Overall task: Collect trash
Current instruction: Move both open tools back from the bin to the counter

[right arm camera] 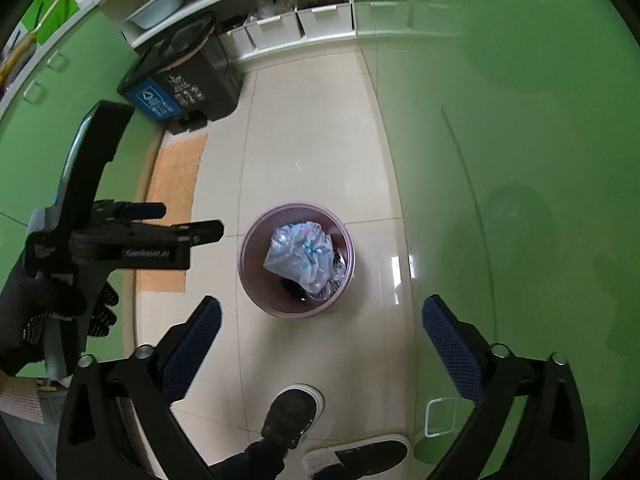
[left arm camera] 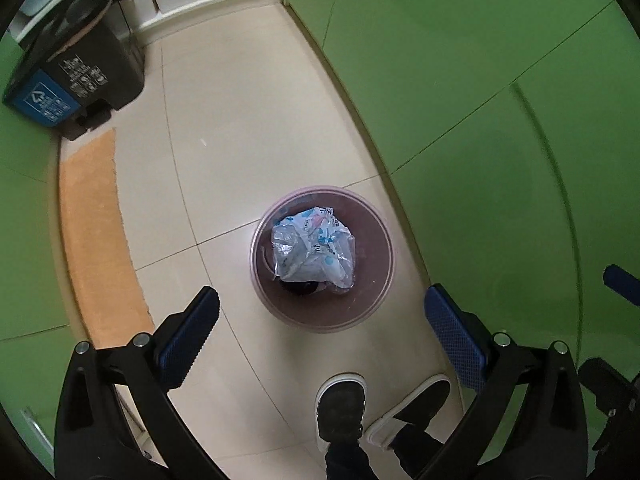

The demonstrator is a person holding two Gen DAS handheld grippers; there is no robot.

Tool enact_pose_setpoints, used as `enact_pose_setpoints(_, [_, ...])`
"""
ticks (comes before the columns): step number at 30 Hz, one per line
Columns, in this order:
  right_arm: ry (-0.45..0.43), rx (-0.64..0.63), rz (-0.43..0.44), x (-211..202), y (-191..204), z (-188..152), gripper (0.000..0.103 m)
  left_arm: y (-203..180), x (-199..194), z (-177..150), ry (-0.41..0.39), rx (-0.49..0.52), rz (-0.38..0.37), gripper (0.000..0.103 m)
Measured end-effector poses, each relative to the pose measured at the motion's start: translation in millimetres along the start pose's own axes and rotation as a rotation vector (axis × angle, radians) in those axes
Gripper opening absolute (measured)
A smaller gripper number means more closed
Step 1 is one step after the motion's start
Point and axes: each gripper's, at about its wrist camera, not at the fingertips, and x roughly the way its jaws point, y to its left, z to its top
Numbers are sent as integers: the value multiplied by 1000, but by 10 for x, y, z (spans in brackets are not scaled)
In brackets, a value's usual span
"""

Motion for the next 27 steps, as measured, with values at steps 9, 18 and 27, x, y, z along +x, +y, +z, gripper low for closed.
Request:
enact_pose_setpoints(9, [-50, 22, 46, -958, 318, 243, 97, -12, -1442, 33, -91, -1, 30, 100])
enact_pose_setpoints(18, [-191, 23, 75, -2454, 658, 450, 97, -280, -3069, 169, -218, 74, 30, 100])
enact_pose_setpoints(27, [-354, 132, -42, -3711, 239, 386, 97, -949, -4221, 332, -342, 210, -37, 100])
